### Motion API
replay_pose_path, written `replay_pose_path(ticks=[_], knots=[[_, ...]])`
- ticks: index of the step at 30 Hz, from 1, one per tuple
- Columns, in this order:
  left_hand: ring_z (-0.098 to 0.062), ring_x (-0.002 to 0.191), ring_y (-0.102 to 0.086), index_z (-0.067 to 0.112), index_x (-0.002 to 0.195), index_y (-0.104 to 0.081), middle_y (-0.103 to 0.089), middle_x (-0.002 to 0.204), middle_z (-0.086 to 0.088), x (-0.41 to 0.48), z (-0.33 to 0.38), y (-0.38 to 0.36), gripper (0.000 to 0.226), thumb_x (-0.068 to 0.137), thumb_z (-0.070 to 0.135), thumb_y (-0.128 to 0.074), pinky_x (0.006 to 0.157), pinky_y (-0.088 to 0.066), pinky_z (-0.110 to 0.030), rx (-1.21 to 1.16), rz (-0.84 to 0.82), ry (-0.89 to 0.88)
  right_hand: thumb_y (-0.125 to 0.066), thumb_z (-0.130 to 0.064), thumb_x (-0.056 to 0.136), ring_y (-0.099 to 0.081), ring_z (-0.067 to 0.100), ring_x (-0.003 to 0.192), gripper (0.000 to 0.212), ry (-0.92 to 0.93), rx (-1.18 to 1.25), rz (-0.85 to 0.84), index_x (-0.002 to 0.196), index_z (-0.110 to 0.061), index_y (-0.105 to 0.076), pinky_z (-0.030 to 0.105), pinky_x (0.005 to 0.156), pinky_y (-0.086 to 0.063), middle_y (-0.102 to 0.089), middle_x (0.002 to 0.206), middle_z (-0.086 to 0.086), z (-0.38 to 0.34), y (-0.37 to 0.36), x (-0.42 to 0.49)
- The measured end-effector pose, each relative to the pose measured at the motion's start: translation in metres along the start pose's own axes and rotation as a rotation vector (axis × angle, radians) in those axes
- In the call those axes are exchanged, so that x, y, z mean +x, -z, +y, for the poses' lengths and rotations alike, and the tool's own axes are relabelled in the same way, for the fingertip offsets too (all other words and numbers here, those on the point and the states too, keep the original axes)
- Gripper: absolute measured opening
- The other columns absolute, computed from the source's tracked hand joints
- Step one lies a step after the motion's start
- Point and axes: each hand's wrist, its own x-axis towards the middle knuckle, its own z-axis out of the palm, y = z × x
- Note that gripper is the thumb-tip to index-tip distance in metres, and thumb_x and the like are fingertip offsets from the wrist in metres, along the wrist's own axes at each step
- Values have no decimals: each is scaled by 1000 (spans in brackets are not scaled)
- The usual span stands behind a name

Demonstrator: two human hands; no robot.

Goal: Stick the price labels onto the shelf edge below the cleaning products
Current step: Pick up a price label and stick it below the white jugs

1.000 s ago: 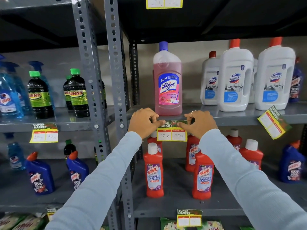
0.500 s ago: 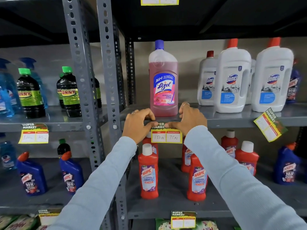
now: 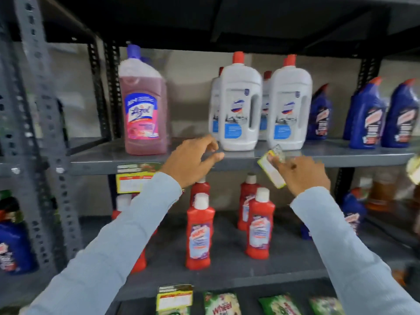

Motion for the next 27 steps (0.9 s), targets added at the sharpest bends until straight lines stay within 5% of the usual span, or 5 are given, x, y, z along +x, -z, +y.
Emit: replay_pose_path(ticks=[3, 7, 10, 17, 27], knots=[[-26, 94, -62, 20, 105, -53, -67, 103, -3, 29, 37, -40, 29, 89, 44, -53, 85, -50, -45, 1, -95, 45, -40, -76, 70, -37, 37, 123, 76, -138, -239, -206, 107, -12, -61, 46, 90, -39, -58, 122, 16, 47, 7, 25], [-35, 109, -57, 22, 128, -40, -59, 125, -11, 65, 71, -80, 44, 92, 47, -46, 91, -47, -50, 157, -318, 119, -57, -58, 75, -58, 35, 97, 43, -66, 105, -361, 66, -16, -63, 36, 78, -47, -66, 105, 20, 62, 1, 45], [-37, 106, -57, 23, 130, -38, -60, 124, -13, 83, 84, -101, 42, 94, 45, -41, 85, -47, -46, 306, -345, 124, -63, -56, 72, -61, 32, 79, 39, -147, 312, -328, 58, -20, -59, 35, 70, -47, -67, 97, 17, 62, -3, 50], [-31, 81, -55, 22, 106, -44, -63, 96, -12, 105, 101, -115, 22, 95, 40, -41, 65, -32, -39, 572, -298, 142, -58, -56, 77, -48, 32, 106, 33, 38, 194, -210, 80, -26, -72, 43, 81, -44, -68, 93, 9, 70, -7, 52], [-22, 85, -60, 18, 93, -57, -66, 95, -3, 72, 98, -108, 19, 93, 35, -49, 69, -43, -32, 191, -198, 218, -62, -46, 79, -57, 25, 93, 26, 214, 213, -302, 89, -24, -73, 41, 86, -51, -60, 102, 9, 82, 13, 60]])
